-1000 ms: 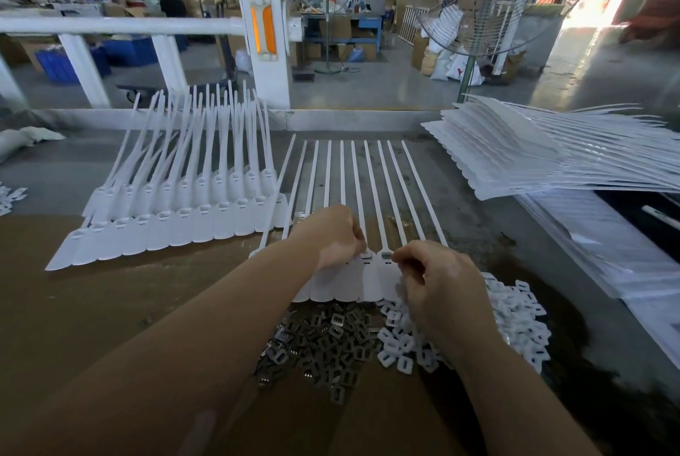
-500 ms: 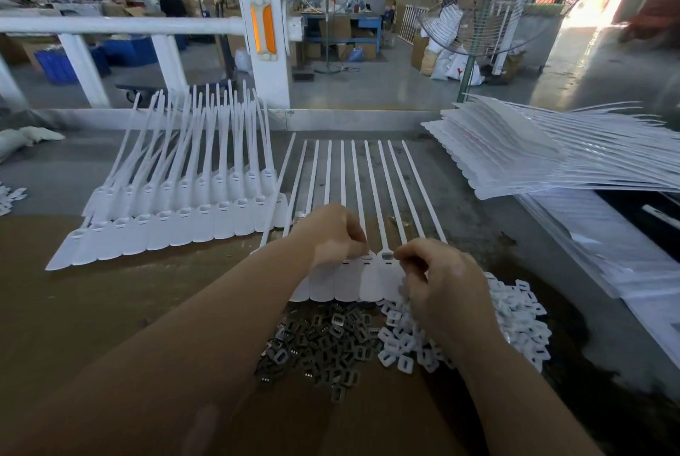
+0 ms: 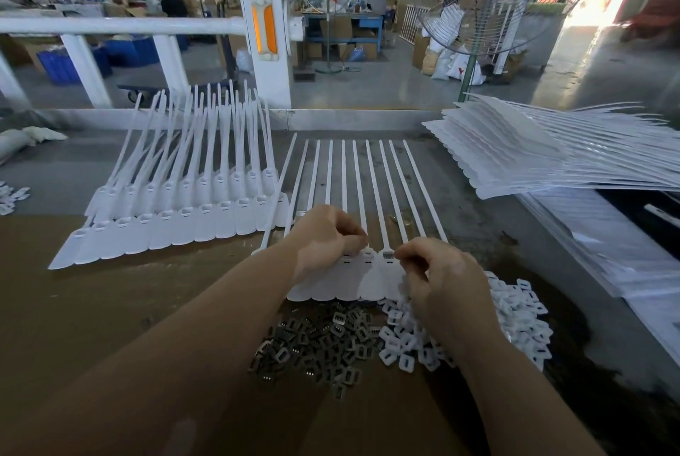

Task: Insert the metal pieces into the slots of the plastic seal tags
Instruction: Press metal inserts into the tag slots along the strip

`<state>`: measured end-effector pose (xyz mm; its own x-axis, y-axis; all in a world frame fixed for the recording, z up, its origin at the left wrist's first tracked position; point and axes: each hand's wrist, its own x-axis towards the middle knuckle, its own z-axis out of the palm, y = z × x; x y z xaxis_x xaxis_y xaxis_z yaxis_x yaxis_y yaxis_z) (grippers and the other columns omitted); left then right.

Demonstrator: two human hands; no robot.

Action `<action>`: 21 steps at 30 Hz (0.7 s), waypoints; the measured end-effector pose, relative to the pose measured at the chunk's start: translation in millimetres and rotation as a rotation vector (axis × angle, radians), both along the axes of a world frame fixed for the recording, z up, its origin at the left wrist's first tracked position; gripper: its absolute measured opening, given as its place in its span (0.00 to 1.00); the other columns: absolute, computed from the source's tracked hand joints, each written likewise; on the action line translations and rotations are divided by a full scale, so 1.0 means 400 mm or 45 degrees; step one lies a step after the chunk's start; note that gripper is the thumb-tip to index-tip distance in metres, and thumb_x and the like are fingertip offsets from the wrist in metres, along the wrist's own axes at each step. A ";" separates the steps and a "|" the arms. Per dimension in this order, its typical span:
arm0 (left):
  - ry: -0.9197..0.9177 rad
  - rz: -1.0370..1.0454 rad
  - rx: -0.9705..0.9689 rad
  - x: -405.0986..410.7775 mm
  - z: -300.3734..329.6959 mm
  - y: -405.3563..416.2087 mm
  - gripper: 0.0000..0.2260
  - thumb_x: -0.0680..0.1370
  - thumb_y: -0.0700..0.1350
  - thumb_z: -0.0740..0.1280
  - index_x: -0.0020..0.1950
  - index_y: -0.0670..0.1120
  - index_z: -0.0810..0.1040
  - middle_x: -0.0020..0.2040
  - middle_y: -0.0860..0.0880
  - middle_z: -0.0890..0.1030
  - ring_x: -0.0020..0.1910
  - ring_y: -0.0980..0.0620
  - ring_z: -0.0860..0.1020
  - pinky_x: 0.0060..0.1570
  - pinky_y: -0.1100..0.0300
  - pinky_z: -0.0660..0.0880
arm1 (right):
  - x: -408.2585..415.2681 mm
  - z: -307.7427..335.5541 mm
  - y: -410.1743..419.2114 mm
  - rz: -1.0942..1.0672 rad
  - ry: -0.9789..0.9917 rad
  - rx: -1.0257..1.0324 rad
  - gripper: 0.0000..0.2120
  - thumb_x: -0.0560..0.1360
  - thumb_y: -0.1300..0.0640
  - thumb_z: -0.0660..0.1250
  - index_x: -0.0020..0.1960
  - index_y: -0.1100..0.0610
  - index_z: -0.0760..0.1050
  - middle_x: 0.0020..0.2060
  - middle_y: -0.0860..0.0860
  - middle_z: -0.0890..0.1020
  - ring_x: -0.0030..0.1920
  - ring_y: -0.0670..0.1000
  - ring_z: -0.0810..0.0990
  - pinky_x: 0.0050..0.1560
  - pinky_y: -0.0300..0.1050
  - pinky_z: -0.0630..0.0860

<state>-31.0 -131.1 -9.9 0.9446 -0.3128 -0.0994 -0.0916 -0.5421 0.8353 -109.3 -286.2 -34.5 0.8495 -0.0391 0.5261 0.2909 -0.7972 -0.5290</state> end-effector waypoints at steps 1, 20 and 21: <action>-0.021 -0.018 0.044 -0.002 0.000 0.000 0.01 0.75 0.43 0.70 0.45 0.49 0.82 0.39 0.54 0.80 0.39 0.58 0.76 0.39 0.64 0.69 | 0.001 0.000 0.000 -0.002 0.004 0.003 0.07 0.74 0.66 0.66 0.45 0.57 0.81 0.39 0.49 0.83 0.41 0.50 0.79 0.48 0.54 0.76; 0.148 0.078 -0.418 -0.078 0.024 -0.020 0.04 0.70 0.49 0.74 0.42 0.51 0.84 0.38 0.54 0.84 0.43 0.58 0.79 0.49 0.61 0.74 | 0.001 0.027 -0.001 0.042 0.007 0.449 0.04 0.73 0.61 0.68 0.44 0.55 0.81 0.35 0.43 0.81 0.40 0.42 0.78 0.42 0.30 0.73; 0.170 0.088 -0.445 -0.081 0.022 -0.021 0.04 0.70 0.49 0.74 0.41 0.51 0.84 0.38 0.54 0.84 0.45 0.56 0.79 0.49 0.61 0.74 | 0.001 0.031 -0.003 0.065 0.021 0.522 0.04 0.73 0.61 0.68 0.44 0.55 0.81 0.35 0.44 0.82 0.40 0.42 0.79 0.43 0.32 0.74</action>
